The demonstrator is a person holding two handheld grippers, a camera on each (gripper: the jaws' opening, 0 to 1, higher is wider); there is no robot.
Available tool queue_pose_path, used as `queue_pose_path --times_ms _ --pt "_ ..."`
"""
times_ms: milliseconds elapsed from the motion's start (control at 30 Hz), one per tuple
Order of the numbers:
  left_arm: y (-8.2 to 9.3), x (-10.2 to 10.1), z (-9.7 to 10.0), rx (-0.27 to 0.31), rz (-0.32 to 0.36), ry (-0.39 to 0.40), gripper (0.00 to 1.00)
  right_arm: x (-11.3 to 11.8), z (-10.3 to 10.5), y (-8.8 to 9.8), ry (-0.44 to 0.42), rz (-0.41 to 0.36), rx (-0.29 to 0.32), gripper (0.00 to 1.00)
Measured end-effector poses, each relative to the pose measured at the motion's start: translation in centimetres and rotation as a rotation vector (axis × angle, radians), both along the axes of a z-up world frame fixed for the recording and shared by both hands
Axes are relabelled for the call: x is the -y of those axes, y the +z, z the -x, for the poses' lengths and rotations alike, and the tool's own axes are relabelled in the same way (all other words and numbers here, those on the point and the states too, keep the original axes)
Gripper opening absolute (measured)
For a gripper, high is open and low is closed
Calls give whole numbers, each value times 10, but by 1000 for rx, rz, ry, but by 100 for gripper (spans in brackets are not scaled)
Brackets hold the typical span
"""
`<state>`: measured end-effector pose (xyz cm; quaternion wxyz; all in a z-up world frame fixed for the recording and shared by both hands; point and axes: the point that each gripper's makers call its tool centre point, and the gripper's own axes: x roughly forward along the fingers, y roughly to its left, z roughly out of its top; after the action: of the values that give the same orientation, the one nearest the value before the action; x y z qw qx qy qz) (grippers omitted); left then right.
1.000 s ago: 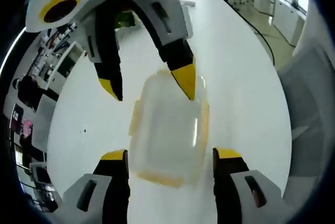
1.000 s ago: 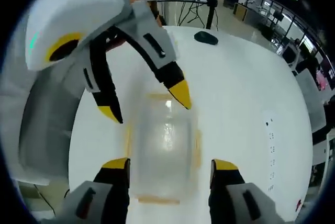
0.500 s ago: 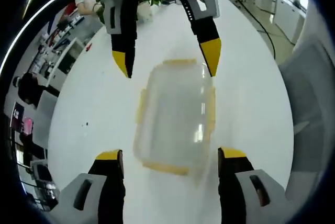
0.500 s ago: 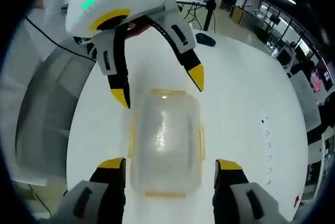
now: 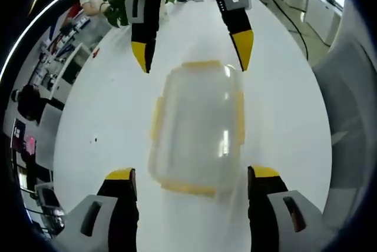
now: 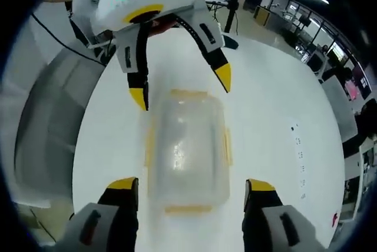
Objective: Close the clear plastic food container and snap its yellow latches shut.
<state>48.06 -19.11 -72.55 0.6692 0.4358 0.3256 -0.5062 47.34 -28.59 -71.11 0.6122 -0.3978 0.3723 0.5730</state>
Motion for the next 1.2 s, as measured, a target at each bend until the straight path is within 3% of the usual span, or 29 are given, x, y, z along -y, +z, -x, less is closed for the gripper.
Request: queue_pose_path --times_ms 300,667,1200 --pt "-7 0 -2 -12 -13 -21 78 2 7 -13 -17 -9 -12 76" --pt "-17 4 -5 -32 -16 -38 78 5 1 -24 -18 8 -4 77" --pt "-32 1 -6 -71 -39 -44 75 3 -2 -37 -10 25 -6 74"
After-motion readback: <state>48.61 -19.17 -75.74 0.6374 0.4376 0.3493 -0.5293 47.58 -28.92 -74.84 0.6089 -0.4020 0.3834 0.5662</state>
